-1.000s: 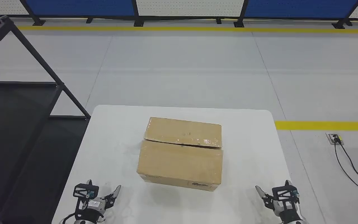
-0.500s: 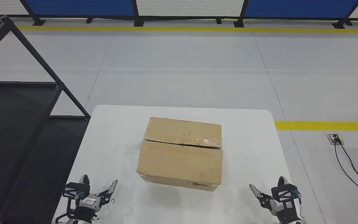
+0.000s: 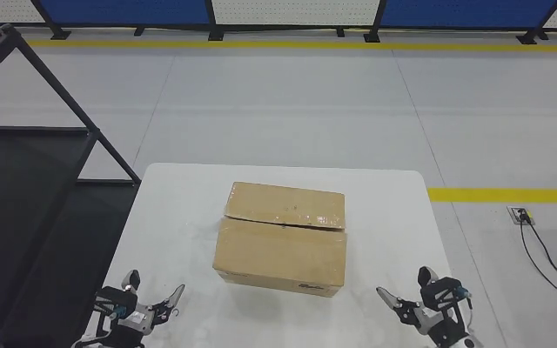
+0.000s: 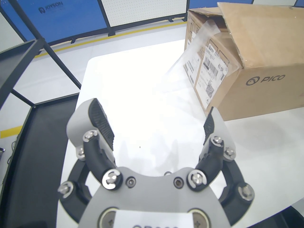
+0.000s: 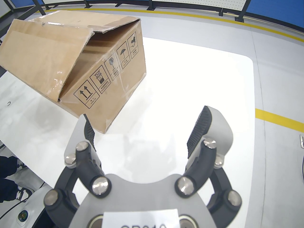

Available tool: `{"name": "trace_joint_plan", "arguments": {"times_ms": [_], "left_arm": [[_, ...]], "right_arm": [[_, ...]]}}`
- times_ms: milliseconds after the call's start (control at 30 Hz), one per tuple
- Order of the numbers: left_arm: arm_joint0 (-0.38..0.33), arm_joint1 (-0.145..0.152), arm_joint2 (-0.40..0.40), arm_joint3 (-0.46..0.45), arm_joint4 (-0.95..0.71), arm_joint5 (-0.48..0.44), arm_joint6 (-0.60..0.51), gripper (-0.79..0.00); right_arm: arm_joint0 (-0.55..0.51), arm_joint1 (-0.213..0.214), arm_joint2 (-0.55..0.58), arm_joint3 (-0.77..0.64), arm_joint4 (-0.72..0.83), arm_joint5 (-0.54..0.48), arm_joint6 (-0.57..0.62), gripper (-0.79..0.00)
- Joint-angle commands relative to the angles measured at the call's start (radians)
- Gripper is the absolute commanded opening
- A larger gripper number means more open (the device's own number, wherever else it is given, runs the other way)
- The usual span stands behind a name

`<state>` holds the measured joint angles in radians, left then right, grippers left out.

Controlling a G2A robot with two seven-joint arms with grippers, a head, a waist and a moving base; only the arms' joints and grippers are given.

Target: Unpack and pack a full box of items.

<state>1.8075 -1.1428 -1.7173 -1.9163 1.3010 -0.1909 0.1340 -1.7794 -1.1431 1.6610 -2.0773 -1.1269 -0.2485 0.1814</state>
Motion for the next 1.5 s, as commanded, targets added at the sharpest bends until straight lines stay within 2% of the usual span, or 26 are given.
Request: {"name": "trace_joint_plan", "arguments": {"times_ms": [0, 133, 300, 533, 667, 767, 1100, 1333, 1467], "left_arm": [[0.000, 0.000, 0.000, 0.000, 0.000, 0.000, 0.000, 0.000], [-0.008, -0.001, 0.009, -0.005, -0.040, -0.030, -0.026, 0.000], [-0.044, -0.005, 0.027, -0.035, -0.055, 0.003, -0.054, 0.000], [-0.094, -0.007, 0.026, -0.051, -0.139, -0.026, -0.102, 0.000], [-0.120, -0.007, 0.011, -0.067, -0.234, -0.052, -0.173, 0.000], [-0.125, -0.006, 0.006, -0.074, -0.246, -0.057, -0.190, 0.000], [-0.125, -0.006, 0.006, -0.074, -0.246, -0.057, -0.190, 0.000], [-0.180, -0.008, 0.016, -0.076, -0.351, -0.061, -0.274, 0.000], [-0.196, -0.007, 0.011, -0.076, -0.390, -0.078, -0.299, 0.000]], "right_arm": [[0.000, 0.000, 0.000, 0.000, 0.000, 0.000, 0.000, 0.000], [0.013, -0.001, -0.007, 0.006, 0.035, -0.027, -0.012, 0.000], [0.076, 0.000, -0.026, -0.003, 0.156, -0.098, 0.029, 0.000], [0.205, 0.011, -0.039, 0.075, 0.491, -0.276, 0.220, 0.000], [0.296, 0.019, -0.056, 0.144, 0.674, -0.325, 0.352, 0.000], [0.340, 0.022, -0.064, 0.172, 0.701, -0.340, 0.372, 0.000], [0.343, 0.026, -0.061, 0.170, 0.668, -0.330, 0.398, 0.000], [0.438, 0.024, -0.123, 0.259, 0.795, -0.302, 0.425, 0.000], [0.509, 0.027, -0.150, 0.319, 0.913, -0.305, 0.508, 0.000]]}}
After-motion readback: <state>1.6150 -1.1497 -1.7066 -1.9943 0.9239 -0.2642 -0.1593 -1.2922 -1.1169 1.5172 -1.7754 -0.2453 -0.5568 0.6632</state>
